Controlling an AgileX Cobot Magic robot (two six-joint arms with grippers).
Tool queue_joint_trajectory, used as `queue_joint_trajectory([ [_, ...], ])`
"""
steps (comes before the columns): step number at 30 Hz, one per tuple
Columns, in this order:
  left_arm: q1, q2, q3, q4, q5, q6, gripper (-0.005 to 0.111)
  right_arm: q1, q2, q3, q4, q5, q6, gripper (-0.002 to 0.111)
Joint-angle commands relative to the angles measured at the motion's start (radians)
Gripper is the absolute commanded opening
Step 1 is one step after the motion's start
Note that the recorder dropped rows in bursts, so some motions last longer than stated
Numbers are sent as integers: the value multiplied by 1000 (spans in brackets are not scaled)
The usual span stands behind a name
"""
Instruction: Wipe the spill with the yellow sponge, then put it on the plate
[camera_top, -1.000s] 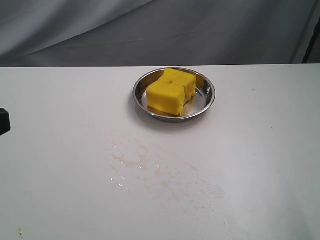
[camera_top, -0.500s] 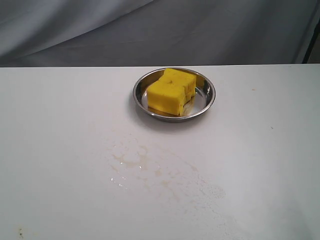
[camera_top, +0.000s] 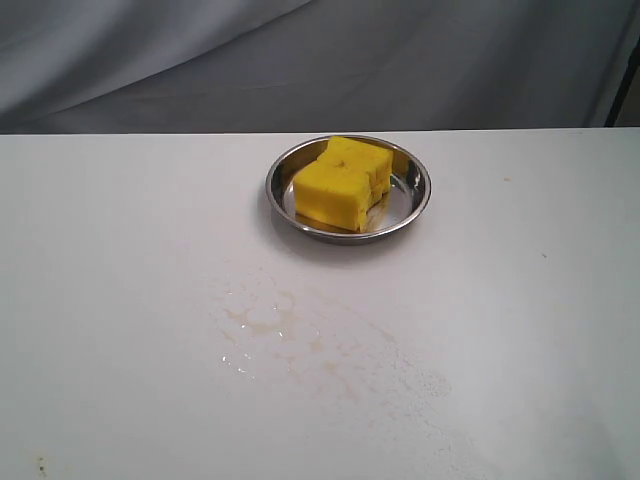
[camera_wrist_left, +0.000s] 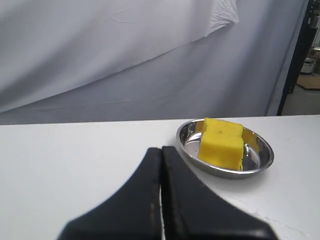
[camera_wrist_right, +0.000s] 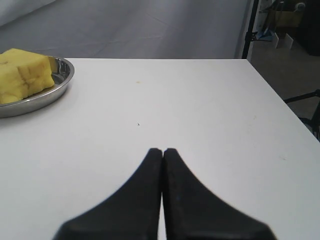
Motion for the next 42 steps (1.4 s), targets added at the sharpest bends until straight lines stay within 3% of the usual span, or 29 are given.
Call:
queue_joint_trajectory([
  [1,0,-4,84,-9,-91,5,0,1,-5,4,4,-4,-11,0],
  [6,0,-16,169,-16,-169,-1,0,1,-5,4,4,-4,-11,0],
  [18,0,-130,295,-45,-167,-3,0,1,-5,4,4,-4,-11,0],
  [28,0,-244,295,-38,49,5,0,1,-5,4,4,-4,-11,0],
  [31,0,-274,295,-17,54,8,0,1,-5,4,4,-4,-11,0],
  [42,123,-309,295,14,66,30,0,1,-5,4,4,-4,-11,0],
])
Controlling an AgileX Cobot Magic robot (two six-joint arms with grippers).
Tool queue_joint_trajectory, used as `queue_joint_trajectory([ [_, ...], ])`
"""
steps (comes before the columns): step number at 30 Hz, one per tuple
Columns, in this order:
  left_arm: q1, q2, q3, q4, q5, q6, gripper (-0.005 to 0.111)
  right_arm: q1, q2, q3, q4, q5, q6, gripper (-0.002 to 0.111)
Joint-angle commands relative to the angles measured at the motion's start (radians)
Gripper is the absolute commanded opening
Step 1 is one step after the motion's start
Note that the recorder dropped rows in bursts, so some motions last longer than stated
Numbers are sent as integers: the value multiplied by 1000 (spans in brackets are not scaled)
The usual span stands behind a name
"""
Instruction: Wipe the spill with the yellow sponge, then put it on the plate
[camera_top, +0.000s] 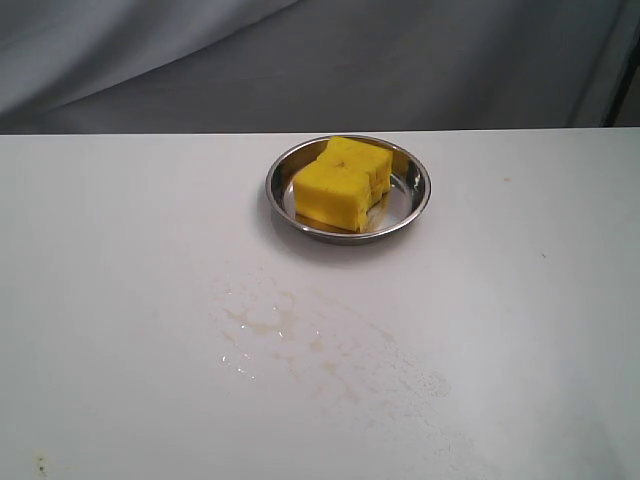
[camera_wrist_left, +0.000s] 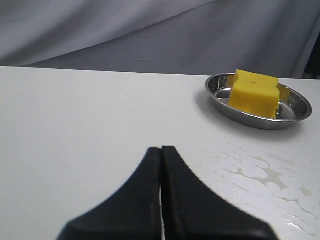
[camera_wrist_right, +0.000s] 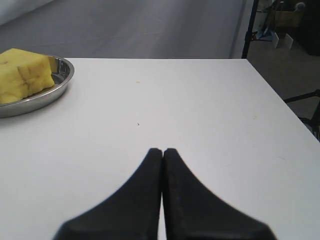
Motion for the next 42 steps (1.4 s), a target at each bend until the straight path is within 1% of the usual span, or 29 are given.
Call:
queue_joint_trajectory([
  [1,48,-26,5,25,3,23,0,1,-5,4,4,-4,-9,0],
  [4,93,-26,5,25,7,23,0,1,-5,4,4,-4,-9,0],
  [7,139,-26,5,25,71,23,0,1,-5,4,4,-4,-9,0],
  [10,179,-26,5,25,71,23,0,1,-5,4,4,-4,-9,0],
  [17,297,-26,5,25,71,23,0,1,-5,4,4,-4,-11,0],
  [22,344,-26,5,25,71,23,0,1,-5,4,4,-4,-11,0],
  [30,346,-26,5,25,71,21,0,1,-5,4,4,-4,-11,0],
  [36,274,-26,5,25,71,21,0,1,-5,4,4,-4,-9,0],
  [42,238,-26,5,25,71,21,0,1,-5,4,4,-4,-9,0],
])
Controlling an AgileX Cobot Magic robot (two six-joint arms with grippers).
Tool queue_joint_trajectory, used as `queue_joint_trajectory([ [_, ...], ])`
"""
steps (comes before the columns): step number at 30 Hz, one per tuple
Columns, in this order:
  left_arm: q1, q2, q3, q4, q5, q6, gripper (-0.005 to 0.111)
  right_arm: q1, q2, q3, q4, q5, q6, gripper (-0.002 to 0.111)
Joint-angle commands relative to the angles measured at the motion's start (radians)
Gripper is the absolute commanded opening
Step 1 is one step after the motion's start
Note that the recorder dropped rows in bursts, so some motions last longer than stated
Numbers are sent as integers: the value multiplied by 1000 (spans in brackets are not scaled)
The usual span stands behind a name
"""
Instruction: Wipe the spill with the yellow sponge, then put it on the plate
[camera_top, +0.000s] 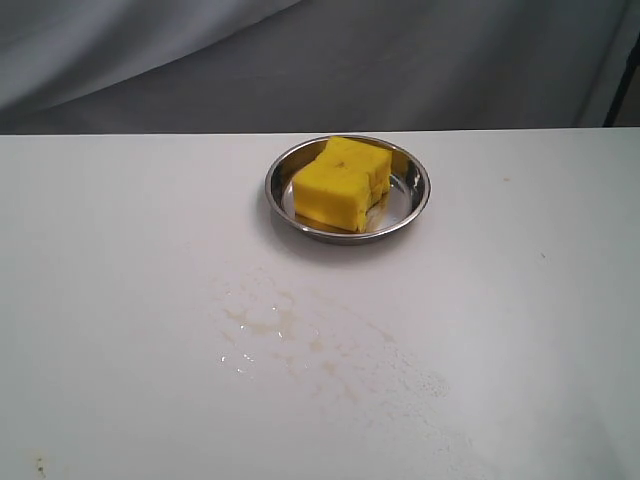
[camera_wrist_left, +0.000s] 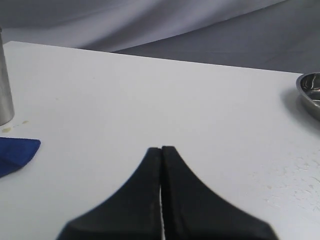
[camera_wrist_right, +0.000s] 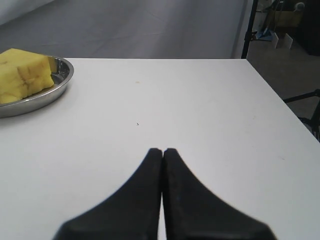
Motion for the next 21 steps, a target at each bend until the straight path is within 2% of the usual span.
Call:
queue_joint_trajectory([
  [1,-33,-4,5,1,-5,1,0,1,-5,4,4,-4,-9,0],
  [21,-43,-4,5,1,-5,1,0,1,-5,4,4,-4,-9,0],
])
